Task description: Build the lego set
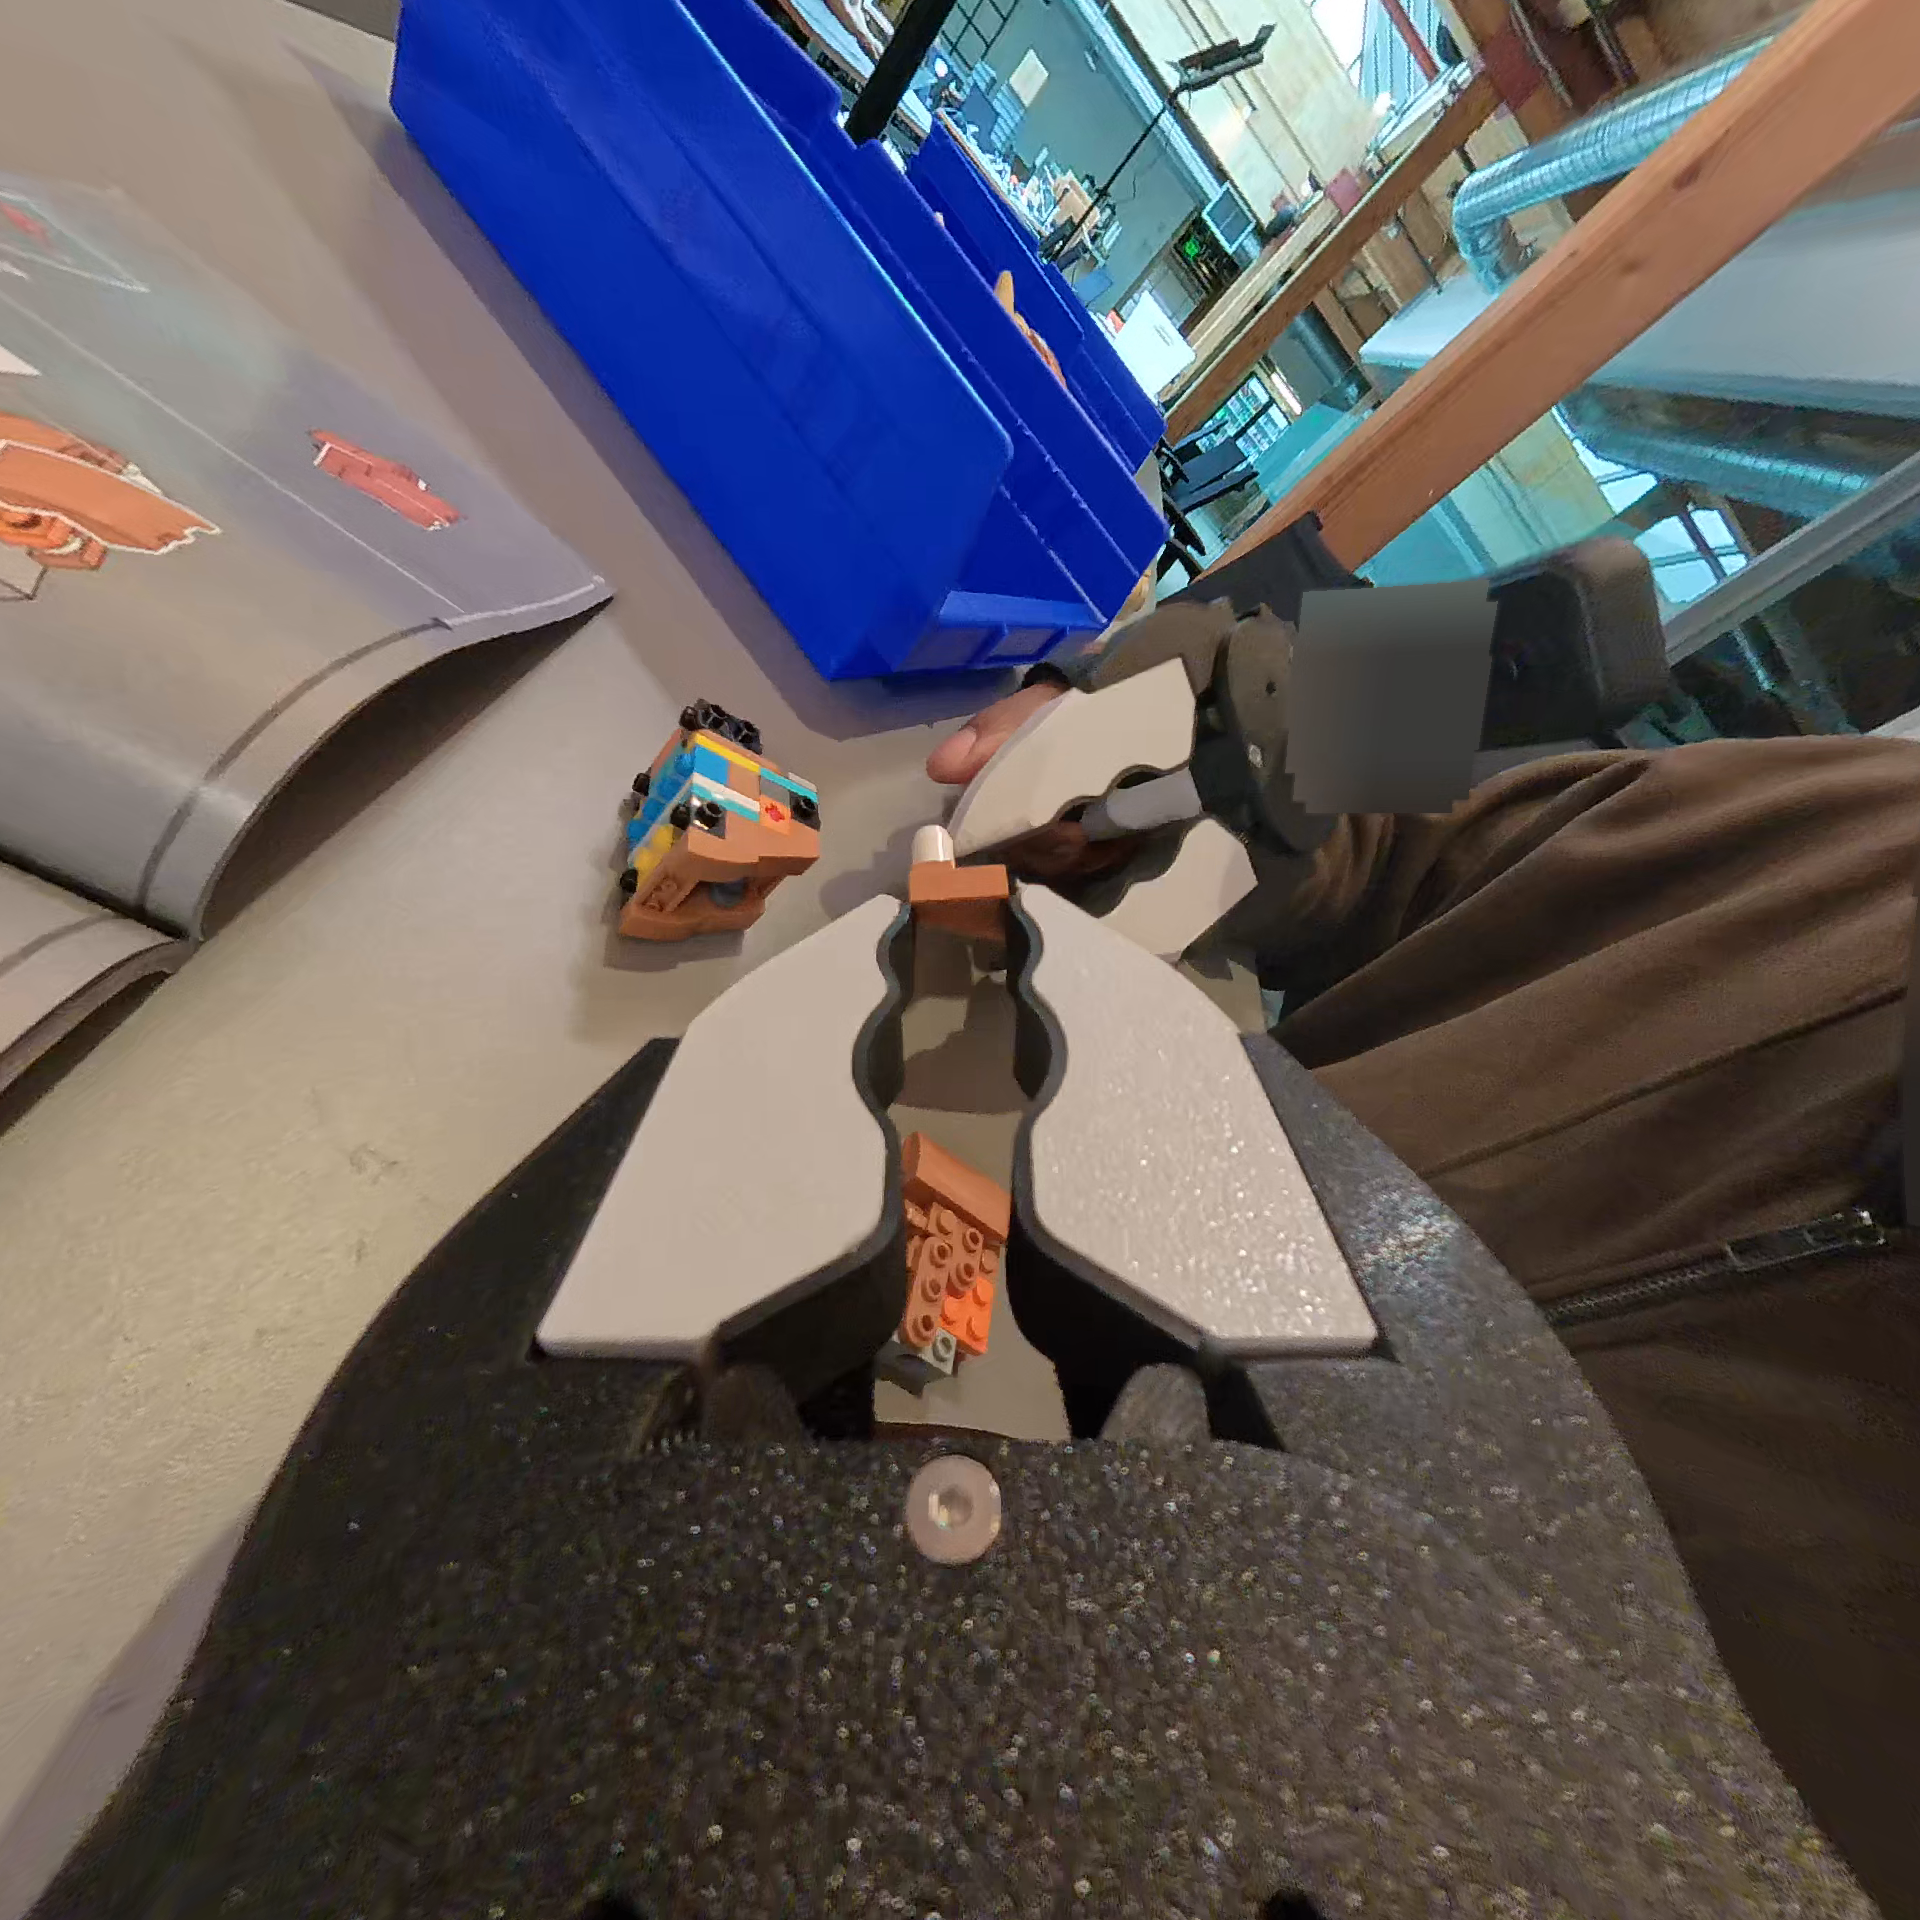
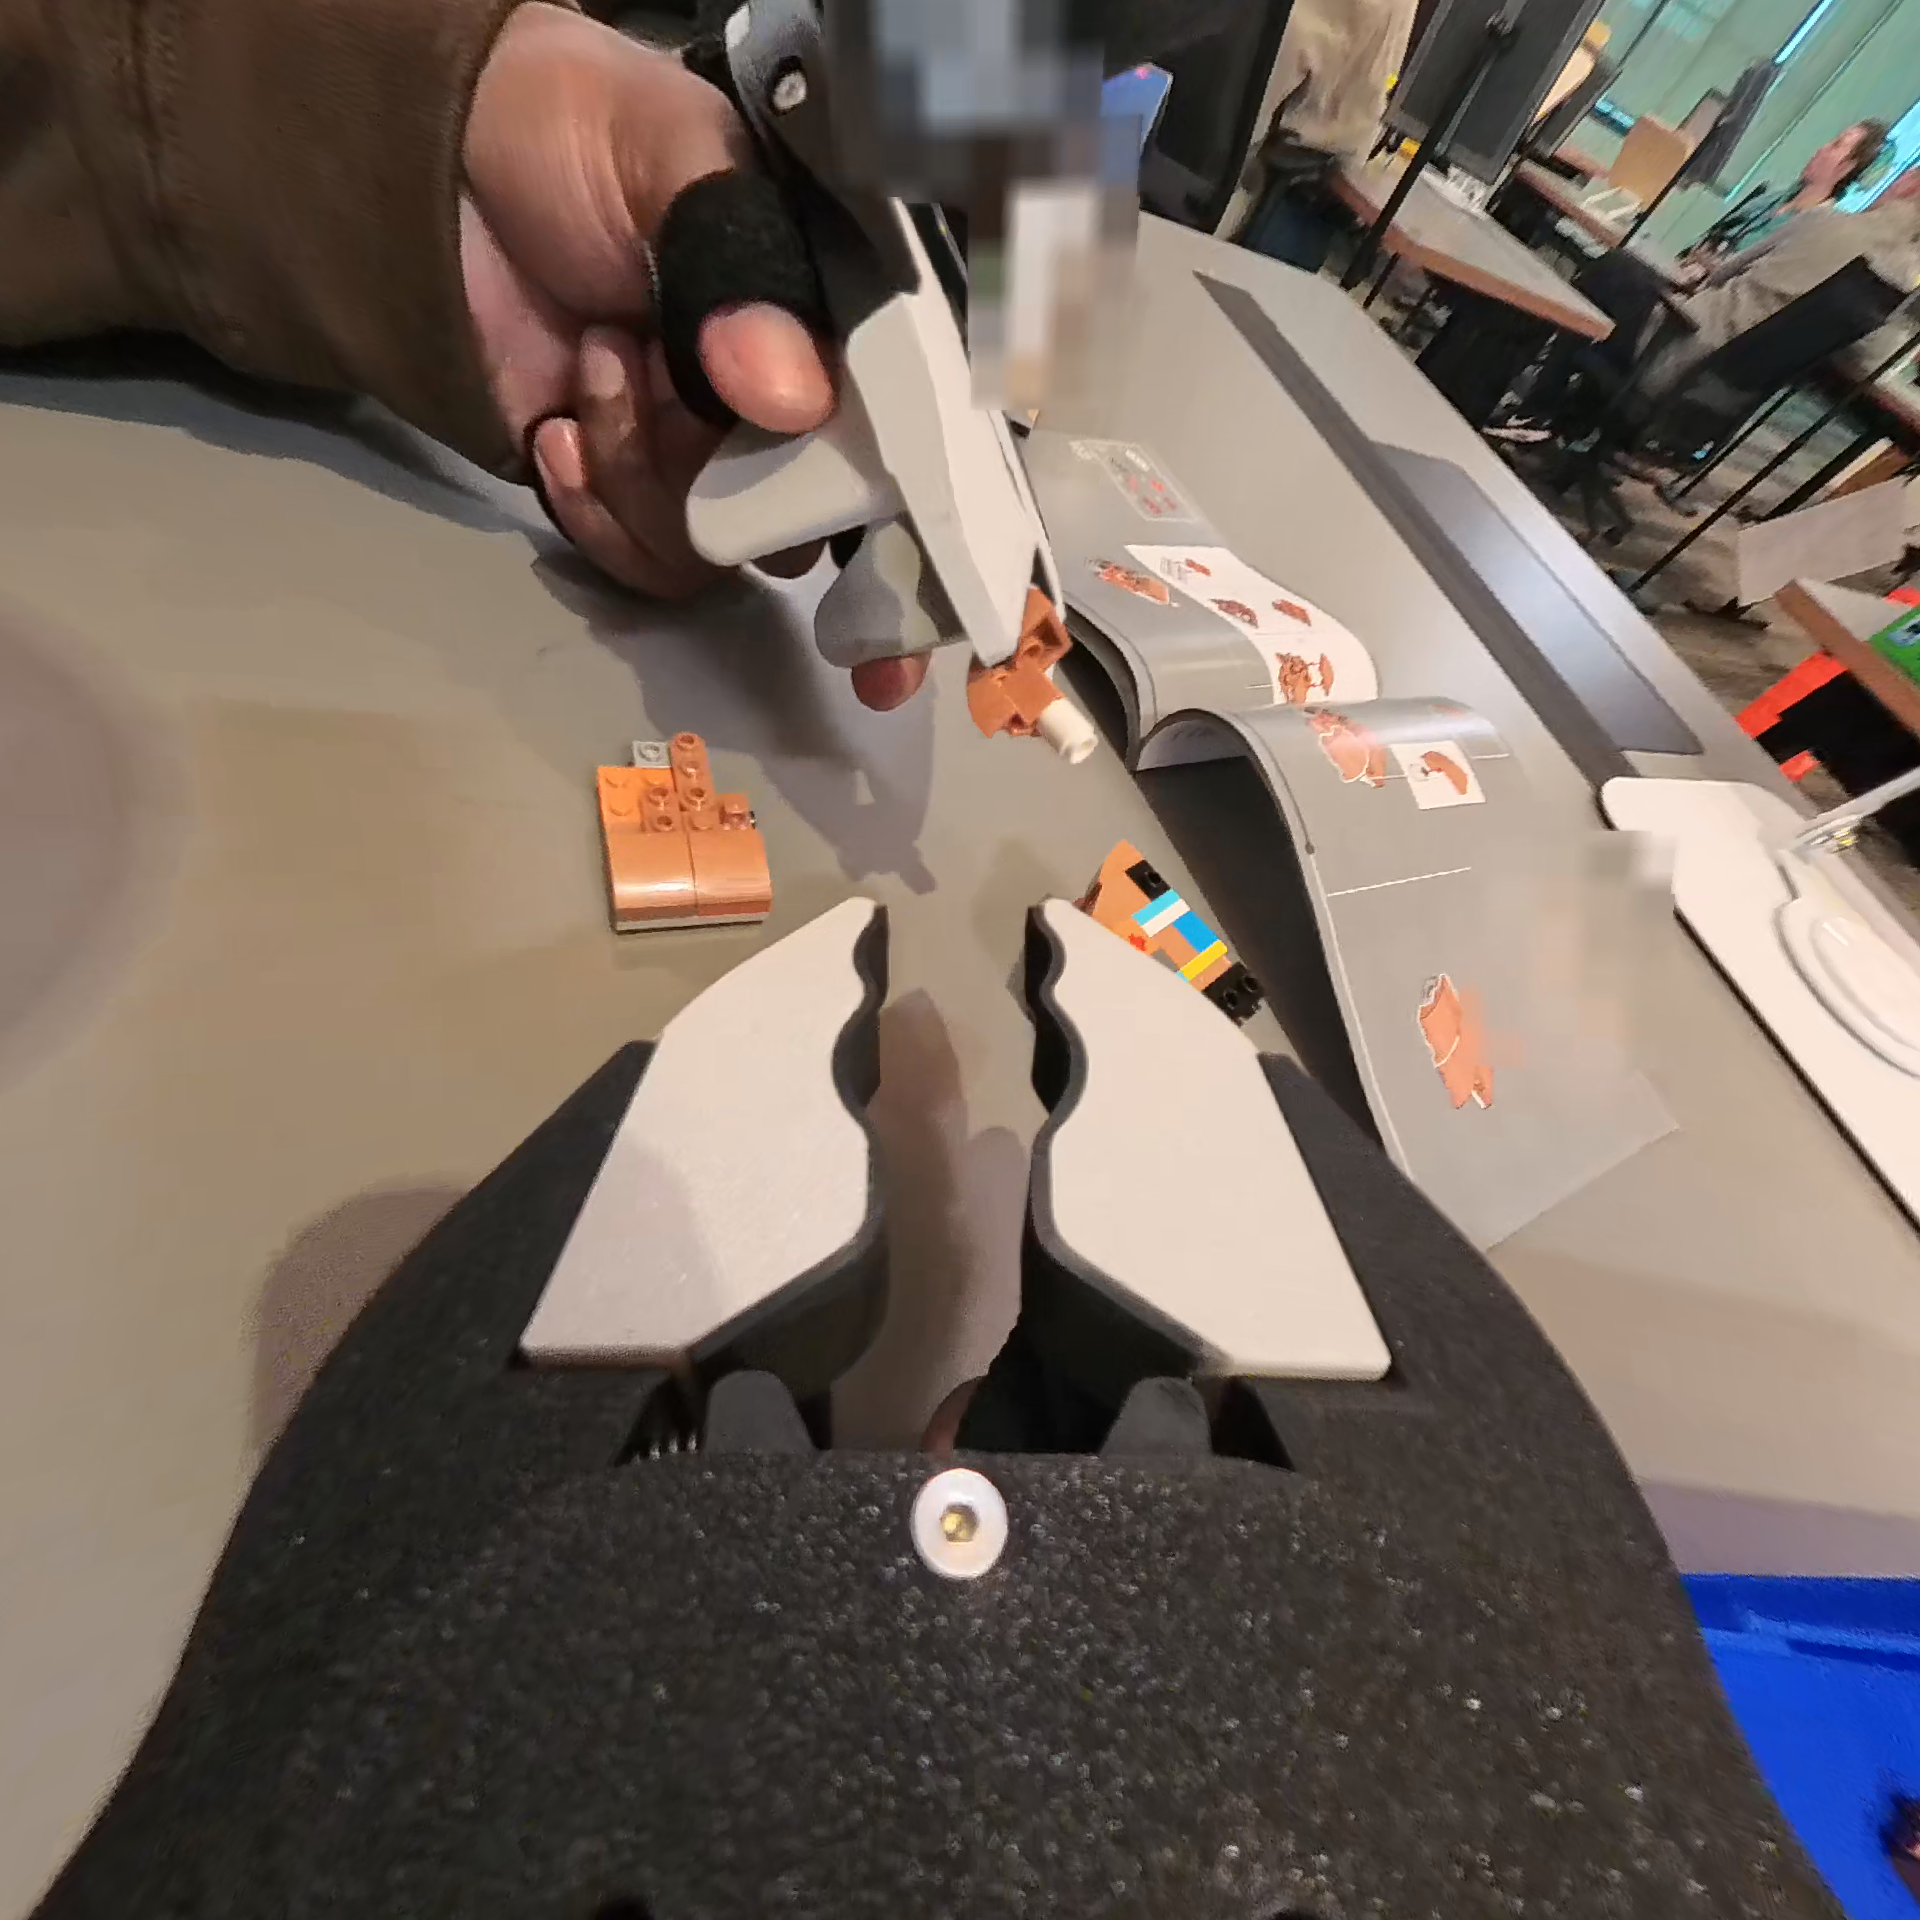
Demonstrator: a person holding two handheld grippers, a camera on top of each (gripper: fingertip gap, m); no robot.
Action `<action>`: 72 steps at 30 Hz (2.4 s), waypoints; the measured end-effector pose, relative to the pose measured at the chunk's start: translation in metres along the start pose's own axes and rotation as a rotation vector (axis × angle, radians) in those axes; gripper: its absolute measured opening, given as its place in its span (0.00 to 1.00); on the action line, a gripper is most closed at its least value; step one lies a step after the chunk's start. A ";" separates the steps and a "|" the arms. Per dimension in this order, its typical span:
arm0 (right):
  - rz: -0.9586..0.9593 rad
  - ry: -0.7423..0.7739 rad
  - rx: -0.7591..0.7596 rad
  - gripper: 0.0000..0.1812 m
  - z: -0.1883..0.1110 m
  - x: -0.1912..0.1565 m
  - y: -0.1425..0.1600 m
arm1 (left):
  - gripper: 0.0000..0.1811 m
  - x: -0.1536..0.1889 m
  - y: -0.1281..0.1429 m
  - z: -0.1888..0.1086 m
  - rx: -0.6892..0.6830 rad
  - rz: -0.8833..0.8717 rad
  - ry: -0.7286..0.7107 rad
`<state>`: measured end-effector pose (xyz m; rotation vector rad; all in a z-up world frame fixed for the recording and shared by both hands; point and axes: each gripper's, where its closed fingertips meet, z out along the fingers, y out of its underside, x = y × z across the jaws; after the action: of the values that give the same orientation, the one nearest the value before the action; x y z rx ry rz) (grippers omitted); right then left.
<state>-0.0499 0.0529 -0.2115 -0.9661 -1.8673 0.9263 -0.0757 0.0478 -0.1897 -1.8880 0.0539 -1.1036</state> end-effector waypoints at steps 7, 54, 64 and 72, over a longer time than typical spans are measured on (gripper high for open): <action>-0.055 0.021 0.011 0.14 0.003 -0.004 -0.004 | 0.09 -0.001 -0.002 -0.001 0.018 -0.038 0.005; -0.106 0.096 0.063 0.13 -0.002 0.001 -0.011 | 0.09 0.000 -0.007 -0.005 0.069 0.035 -0.018; -0.112 0.114 0.087 0.13 -0.004 0.003 -0.012 | 0.09 -0.001 -0.029 -0.017 0.200 0.179 -0.069; -0.131 0.145 0.090 0.13 -0.005 0.007 -0.012 | 0.09 -0.005 -0.056 -0.039 0.384 0.338 -0.166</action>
<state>-0.0509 0.0554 -0.1970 -0.8242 -1.7296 0.8322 -0.1278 0.0556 -0.1459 -1.5474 0.0597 -0.6700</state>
